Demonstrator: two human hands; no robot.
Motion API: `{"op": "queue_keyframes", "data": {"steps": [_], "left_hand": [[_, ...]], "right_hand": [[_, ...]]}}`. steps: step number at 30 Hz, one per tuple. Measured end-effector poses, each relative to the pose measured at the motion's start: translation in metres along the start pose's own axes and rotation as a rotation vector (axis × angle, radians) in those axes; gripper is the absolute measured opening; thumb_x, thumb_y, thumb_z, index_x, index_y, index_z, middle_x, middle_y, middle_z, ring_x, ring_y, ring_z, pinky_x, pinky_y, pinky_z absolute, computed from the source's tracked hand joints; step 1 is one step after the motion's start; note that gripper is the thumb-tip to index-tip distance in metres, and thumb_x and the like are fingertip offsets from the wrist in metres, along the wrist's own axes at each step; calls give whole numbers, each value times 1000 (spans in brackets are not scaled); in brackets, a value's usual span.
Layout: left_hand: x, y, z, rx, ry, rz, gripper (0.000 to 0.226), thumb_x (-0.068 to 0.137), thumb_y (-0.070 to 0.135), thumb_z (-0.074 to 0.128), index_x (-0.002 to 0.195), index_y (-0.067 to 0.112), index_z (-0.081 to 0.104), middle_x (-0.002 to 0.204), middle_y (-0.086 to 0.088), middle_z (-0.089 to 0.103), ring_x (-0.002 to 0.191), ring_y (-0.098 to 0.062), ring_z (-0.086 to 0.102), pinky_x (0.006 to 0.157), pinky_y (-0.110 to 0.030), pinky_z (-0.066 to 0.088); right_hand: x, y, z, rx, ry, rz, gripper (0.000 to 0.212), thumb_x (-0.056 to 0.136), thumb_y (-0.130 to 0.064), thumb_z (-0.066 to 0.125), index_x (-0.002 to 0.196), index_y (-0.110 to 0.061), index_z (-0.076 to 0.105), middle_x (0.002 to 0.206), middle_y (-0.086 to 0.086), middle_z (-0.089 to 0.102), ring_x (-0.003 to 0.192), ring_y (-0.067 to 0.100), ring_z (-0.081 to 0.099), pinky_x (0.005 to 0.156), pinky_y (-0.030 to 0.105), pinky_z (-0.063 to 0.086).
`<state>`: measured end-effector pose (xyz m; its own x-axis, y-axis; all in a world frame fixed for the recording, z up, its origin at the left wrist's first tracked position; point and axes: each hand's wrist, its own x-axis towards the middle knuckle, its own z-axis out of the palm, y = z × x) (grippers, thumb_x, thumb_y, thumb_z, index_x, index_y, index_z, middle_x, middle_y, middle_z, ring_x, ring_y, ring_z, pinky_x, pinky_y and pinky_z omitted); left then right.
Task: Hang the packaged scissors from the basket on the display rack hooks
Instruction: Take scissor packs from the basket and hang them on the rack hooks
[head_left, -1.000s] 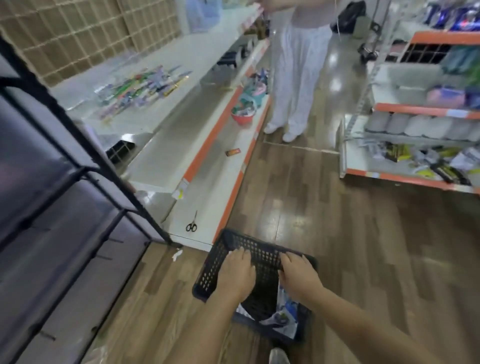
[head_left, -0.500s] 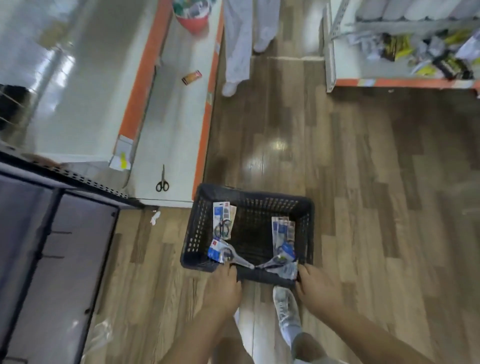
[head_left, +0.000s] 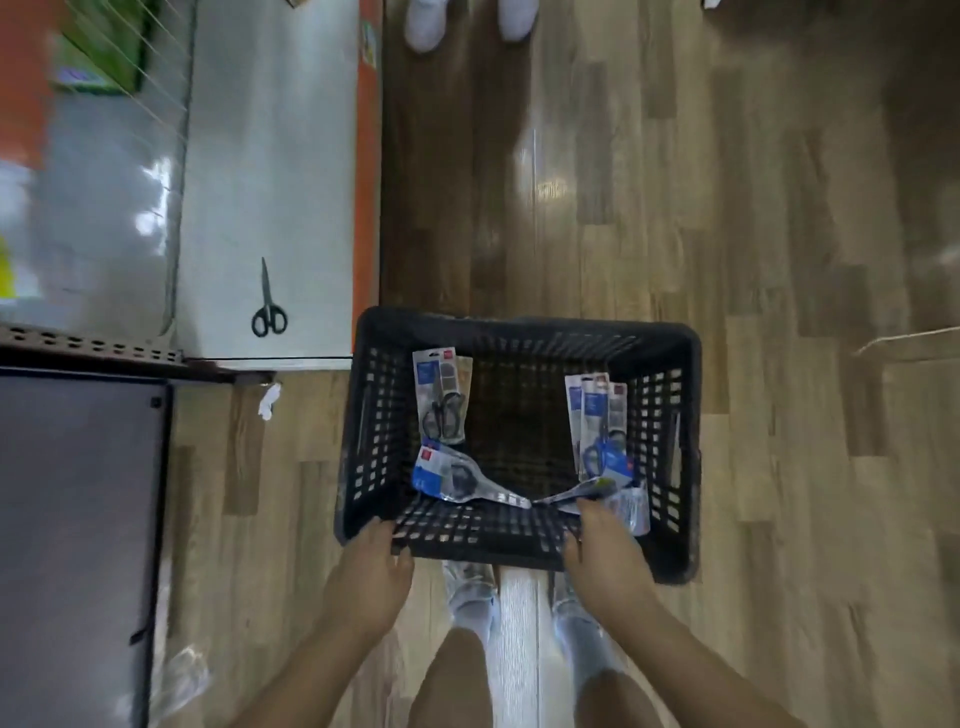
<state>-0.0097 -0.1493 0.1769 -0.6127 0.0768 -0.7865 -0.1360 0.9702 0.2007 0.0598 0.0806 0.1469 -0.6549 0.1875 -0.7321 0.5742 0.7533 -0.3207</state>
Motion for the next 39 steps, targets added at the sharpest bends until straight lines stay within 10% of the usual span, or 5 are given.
{"op": "queue_keyframes", "data": {"steps": [9,17,22,27,39], "left_hand": [[125,-6,88,-86,11,-14,35,95,22,49,126,7,47,123,-5,49,114,-21,49,86,-27,38],[238,-43,141,-261,71,-91,12,89,13,52,77,12,53,78,-3,55,69,-19,52,54,-25,34],[292,-76,163,-242,52,-111,5,85,8,58,87,6,55,99,-15,61,88,-29,58,69,-30,43],[319,-95,177,-250,-79,-297,46,85,17,63,128,4,50,126,-15,55,113,-30,53,87,-30,43],[320,-92,176,-295,-133,-348,29,87,13,62,113,1,59,109,-8,60,109,-28,56,80,-28,41]], "right_hand": [[86,48,66,-64,-39,-19,42,99,-24,37,139,-15,33,137,3,42,123,19,43,99,27,34],[205,41,156,-28,-163,-157,52,98,-30,43,144,-12,28,140,10,39,127,26,39,102,35,37],[271,19,204,-36,-206,-254,50,97,-29,47,141,-10,34,136,11,43,122,26,44,99,34,40],[297,7,233,-116,-191,-290,54,90,-37,57,134,-10,41,132,12,36,119,27,44,96,33,40],[272,0,253,-176,-22,-375,48,87,-35,60,127,-17,41,131,6,33,116,23,38,95,31,35]]}}
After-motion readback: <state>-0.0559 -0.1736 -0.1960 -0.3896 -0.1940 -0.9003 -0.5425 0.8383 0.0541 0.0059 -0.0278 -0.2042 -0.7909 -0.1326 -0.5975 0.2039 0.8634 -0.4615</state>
